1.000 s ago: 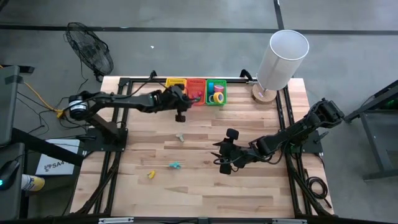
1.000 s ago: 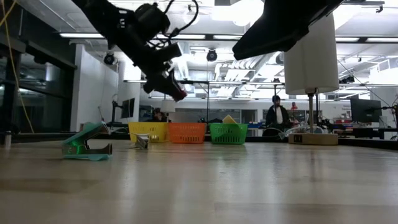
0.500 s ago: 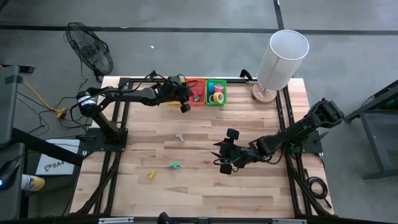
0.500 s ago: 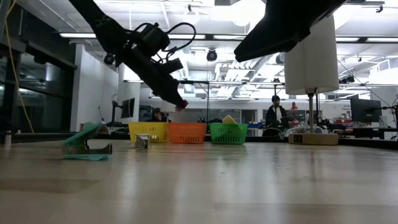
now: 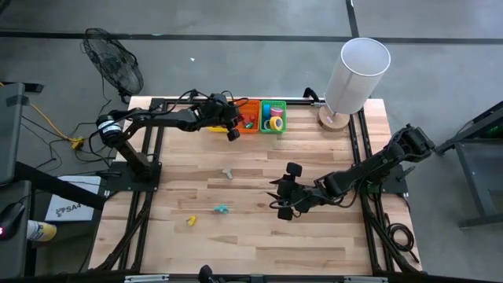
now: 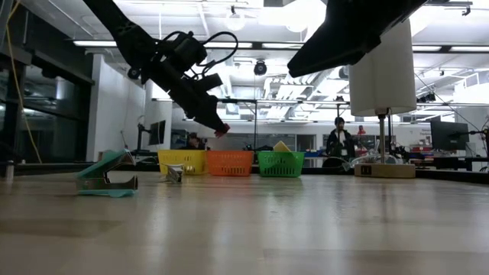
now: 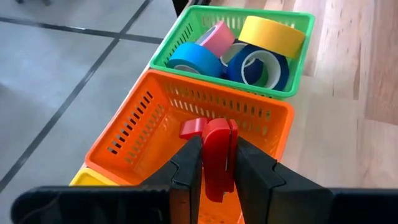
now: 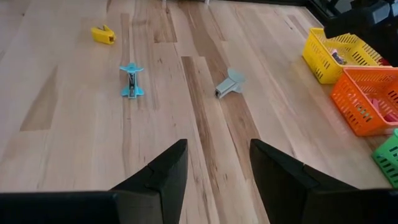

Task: Pick and place Stapler, Stapler remover, tape
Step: Put the red stapler into the orange basket

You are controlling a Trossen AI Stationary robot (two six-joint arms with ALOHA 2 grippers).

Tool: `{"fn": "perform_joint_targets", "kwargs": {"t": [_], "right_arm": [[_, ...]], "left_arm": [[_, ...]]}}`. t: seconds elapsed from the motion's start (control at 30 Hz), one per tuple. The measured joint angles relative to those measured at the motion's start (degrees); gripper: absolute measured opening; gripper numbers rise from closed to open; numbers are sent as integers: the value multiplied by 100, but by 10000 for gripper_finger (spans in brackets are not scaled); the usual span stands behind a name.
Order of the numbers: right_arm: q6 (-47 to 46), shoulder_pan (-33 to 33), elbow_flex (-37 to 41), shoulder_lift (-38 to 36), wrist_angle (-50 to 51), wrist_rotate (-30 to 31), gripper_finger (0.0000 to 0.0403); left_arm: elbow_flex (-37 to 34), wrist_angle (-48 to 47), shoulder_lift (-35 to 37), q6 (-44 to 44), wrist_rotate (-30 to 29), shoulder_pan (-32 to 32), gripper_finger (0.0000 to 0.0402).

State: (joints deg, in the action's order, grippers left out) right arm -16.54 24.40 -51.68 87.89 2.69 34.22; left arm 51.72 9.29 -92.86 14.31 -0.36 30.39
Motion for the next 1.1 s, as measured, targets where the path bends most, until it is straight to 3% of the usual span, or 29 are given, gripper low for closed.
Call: {"fn": "perform_joint_targets", "kwargs": {"t": [0.3,0.73,1.1], "right_arm": [[-13,-2,2,40,-51,15,165],[-2,-2,2,38,-47,-7,165],[3,0,2,38,-32,-11,165]], "left_arm": [[3,-1,0,-4,-13,2,65],[1169,-1868,-34,482,-24,2,60],[2140,-2583,-1150,749,-20,2,60]]}}
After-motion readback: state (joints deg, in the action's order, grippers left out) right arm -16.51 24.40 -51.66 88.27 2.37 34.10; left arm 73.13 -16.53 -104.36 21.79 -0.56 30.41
